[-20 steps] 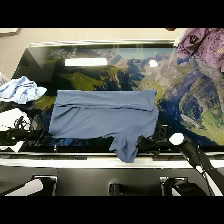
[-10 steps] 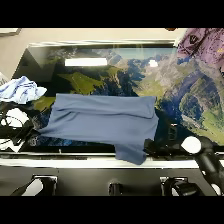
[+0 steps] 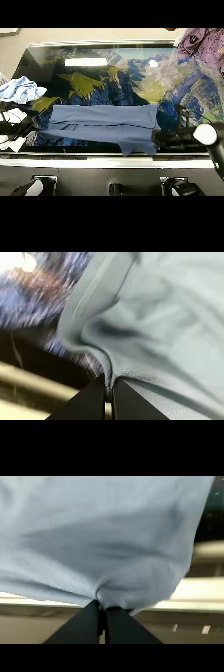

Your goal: Fold the clothes and pants, and hang the long-sleeved shirts on hangers.

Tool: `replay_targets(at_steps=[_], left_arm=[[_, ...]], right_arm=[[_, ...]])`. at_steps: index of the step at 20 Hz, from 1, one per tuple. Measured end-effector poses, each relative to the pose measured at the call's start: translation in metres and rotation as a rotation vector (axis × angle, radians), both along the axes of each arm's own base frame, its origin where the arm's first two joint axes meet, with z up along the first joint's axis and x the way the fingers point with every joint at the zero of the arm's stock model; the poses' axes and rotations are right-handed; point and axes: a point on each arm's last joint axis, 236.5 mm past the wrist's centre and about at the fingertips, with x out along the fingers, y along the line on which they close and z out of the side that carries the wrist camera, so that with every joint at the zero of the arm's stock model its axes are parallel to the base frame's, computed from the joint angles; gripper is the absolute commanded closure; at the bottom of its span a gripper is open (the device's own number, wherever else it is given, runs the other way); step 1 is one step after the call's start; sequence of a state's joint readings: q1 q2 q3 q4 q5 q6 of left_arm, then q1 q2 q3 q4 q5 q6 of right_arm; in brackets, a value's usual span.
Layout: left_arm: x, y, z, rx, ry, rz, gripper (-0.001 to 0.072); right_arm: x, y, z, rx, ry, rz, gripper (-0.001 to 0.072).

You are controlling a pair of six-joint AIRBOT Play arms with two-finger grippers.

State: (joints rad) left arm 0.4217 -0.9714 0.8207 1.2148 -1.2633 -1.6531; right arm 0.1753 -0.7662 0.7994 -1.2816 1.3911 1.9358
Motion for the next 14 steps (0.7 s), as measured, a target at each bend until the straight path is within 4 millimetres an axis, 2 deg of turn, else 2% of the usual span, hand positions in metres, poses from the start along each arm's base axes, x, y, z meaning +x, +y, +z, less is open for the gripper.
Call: replay_targets(at_steps=[9, 14], left_arm=[[0.116, 0.004, -0.031, 0.026, -0.015, -0.103, 0.0695], [0.154, 0.003, -0.053, 0.020, 0.015, -0.142, 0.0696]], right_arm=[[0.119, -0.018, -0.036, -0.177, -0.054, 0.090, 0.0684], [0.176, -0.016, -0.057, -0.209, -0.094, 0.095, 0.0683]])
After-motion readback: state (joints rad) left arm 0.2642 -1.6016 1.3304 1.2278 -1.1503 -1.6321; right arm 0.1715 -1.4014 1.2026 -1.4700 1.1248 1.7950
